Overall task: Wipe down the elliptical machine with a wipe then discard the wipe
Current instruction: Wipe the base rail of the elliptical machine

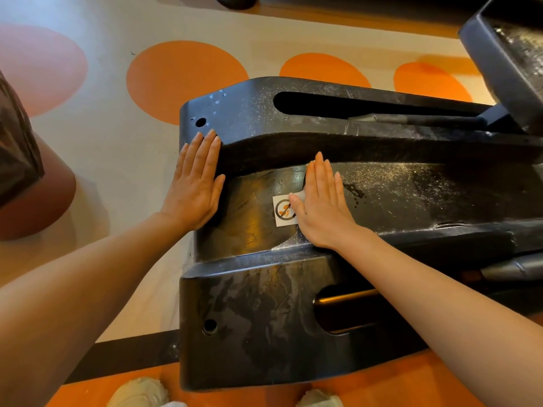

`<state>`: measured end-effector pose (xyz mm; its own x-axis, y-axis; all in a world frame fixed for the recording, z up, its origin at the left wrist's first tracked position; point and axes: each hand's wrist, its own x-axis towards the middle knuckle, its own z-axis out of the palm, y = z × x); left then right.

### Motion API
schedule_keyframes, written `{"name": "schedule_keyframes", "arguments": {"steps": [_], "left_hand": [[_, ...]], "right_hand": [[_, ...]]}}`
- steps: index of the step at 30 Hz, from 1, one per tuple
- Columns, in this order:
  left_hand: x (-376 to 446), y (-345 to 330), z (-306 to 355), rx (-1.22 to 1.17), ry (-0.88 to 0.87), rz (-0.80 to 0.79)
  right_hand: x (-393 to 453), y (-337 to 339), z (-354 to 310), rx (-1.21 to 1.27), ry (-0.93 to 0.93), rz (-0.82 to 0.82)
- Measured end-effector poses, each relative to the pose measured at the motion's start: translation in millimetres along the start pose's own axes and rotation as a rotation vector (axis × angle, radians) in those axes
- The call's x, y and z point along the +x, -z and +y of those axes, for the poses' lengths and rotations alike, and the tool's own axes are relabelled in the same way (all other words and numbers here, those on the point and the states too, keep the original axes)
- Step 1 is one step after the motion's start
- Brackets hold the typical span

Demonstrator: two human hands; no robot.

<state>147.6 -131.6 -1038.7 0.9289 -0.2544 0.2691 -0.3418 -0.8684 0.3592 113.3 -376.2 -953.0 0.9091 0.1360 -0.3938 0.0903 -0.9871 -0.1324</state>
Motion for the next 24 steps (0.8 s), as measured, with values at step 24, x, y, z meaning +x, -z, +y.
{"name": "schedule_keyframes", "arguments": {"steps": [24], "left_hand": [[-0.2,6.1,1.5,0.019,0.003,-0.02]], "right_hand": [[8.9,6.9,38.0,0.148,-0.238,0.008]]}}
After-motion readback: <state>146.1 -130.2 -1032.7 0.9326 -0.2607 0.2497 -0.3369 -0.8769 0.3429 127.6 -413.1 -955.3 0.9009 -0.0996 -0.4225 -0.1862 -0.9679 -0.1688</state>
